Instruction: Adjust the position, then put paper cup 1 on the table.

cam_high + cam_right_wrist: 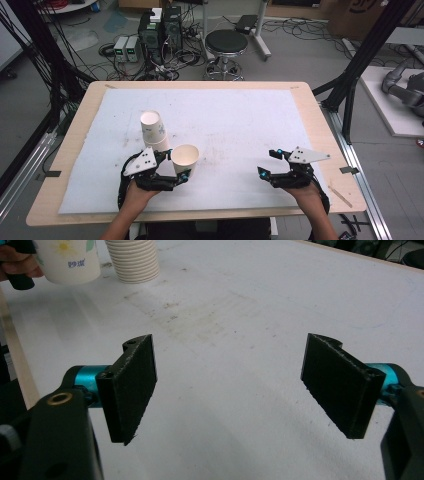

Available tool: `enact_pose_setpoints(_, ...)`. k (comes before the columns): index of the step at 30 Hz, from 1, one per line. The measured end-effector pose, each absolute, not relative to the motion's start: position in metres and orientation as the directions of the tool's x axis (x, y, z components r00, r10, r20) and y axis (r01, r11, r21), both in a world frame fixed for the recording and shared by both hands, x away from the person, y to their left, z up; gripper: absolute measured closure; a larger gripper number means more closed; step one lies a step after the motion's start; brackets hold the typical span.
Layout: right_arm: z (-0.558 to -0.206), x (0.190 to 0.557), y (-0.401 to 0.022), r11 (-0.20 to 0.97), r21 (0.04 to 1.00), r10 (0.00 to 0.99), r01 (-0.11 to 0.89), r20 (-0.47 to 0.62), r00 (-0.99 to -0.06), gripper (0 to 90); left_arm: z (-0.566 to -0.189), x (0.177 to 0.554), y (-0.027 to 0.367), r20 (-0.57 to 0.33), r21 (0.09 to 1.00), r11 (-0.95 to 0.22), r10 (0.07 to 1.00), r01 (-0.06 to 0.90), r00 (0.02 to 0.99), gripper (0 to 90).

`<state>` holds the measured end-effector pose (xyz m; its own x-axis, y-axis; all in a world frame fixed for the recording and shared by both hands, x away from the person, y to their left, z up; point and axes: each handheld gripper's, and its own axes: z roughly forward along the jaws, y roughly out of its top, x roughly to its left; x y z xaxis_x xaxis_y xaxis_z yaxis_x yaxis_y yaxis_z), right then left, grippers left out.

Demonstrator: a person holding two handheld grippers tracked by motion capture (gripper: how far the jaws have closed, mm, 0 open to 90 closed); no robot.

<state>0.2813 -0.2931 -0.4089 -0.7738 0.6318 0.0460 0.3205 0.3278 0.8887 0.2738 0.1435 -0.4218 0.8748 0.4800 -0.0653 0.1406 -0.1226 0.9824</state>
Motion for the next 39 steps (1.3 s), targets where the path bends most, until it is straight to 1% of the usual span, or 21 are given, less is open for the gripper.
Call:
enact_pose_setpoints(10, -0.407, 0.283, -0.290, 0.324, 0.890, 0.623, 0.320, 0.054, -0.780, 22.9, -0.417, 0.265, 0.154, -0.052, 0.986, -0.110, 0.510, 0.126, 0.858, 29.7)
enact_pose_setpoints(17, -0.407, 0.283, -0.290, 0.323, 0.891, 0.622, 0.319, 0.054, -0.781, 23.0, -0.415, 0.257, 0.170, -0.061, 0.988, -0.091, 0.535, 0.129, 0.843, 29.7)
enact_pose_setpoints(22, -0.408, 0.282, -0.293, 0.326, 0.890, 0.626, 0.320, 0.051, -0.778, 23.0, -0.415, 0.248, 0.188, -0.066, 0.987, -0.086, 0.556, 0.137, 0.828, 29.7)
enact_pose_setpoints(26, -0.408, 0.280, -0.296, 0.325, 0.890, 0.630, 0.319, 0.047, -0.775, 23.0, -0.416, 0.241, 0.212, -0.081, 0.987, -0.061, 0.599, 0.146, 0.796, 29.8)
enact_pose_setpoints(31, -0.407, 0.276, -0.298, 0.320, 0.893, 0.633, 0.317, 0.047, -0.773, 22.9, -0.415, 0.234, 0.235, -0.078, 0.989, -0.044, 0.653, 0.141, 0.753, 29.8)
enact_pose_setpoints(39, -0.405, 0.275, -0.301, 0.313, 0.898, 0.635, 0.309, 0.044, -0.771, 23.0, -0.414, 0.238, 0.267, -0.068, 0.991, -0.027, 0.752, 0.134, 0.656, 30.0)
